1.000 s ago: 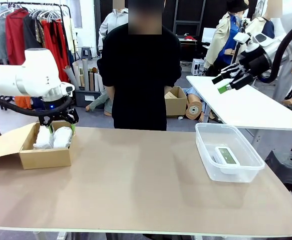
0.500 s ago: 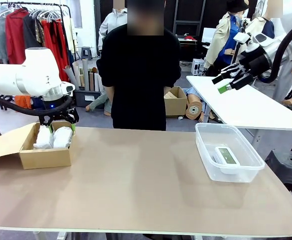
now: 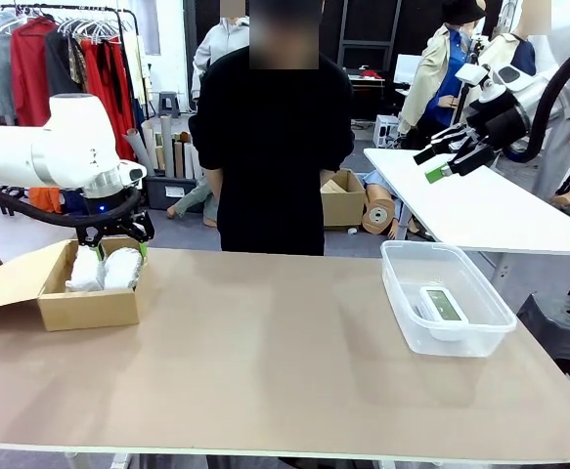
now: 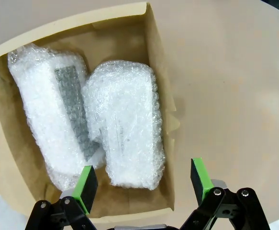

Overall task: Separate and place wrapped and unwrapped clocks.
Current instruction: If the picked Digital clock is wrapped, place it in the Package Box ; if not, place it in the Organizing box.

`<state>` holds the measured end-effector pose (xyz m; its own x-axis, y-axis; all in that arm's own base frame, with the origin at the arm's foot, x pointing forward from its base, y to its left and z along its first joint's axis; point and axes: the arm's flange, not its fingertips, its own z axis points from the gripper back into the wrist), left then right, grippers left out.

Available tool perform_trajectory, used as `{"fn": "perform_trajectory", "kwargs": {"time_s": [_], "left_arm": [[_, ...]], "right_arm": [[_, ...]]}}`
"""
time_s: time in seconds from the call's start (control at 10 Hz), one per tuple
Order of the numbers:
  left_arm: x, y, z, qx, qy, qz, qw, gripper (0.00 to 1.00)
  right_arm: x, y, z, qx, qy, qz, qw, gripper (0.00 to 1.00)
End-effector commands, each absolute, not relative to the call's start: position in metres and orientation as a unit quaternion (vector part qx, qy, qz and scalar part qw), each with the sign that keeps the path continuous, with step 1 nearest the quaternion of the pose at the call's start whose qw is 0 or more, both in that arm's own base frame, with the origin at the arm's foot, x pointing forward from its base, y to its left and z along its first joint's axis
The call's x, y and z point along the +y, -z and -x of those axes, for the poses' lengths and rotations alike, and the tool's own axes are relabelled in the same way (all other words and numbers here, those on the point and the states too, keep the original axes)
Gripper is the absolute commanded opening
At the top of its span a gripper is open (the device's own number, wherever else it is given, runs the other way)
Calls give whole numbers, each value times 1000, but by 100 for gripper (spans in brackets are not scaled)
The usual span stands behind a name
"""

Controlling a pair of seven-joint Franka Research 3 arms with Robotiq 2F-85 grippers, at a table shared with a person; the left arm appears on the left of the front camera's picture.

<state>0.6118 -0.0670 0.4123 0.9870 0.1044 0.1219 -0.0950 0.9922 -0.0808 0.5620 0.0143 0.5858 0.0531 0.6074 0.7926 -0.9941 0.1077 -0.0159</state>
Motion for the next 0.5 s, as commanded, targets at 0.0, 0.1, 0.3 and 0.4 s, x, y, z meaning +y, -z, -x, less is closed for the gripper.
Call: {"fn": "perform_trajectory", "kwargs": {"time_s": [0.0, 0.1, 0.3, 0.4], "left_arm": [[-66, -414, -612, -66, -49, 38, 996, 100], [-66, -414, -612, -66, -49, 38, 996, 100], [-67, -412, -612, -63, -50, 37, 996, 100], [-60, -428, -611, -32, -6, 46, 998, 100]], "right_arm": [[14, -587, -561, -332, -604, -287, 665, 100], [14, -587, -561, -332, -604, -287, 665, 100], [14, -587, -561, -332, -604, -287, 665, 100], [14, -587, -561, -332, -604, -287, 665, 100]]}}
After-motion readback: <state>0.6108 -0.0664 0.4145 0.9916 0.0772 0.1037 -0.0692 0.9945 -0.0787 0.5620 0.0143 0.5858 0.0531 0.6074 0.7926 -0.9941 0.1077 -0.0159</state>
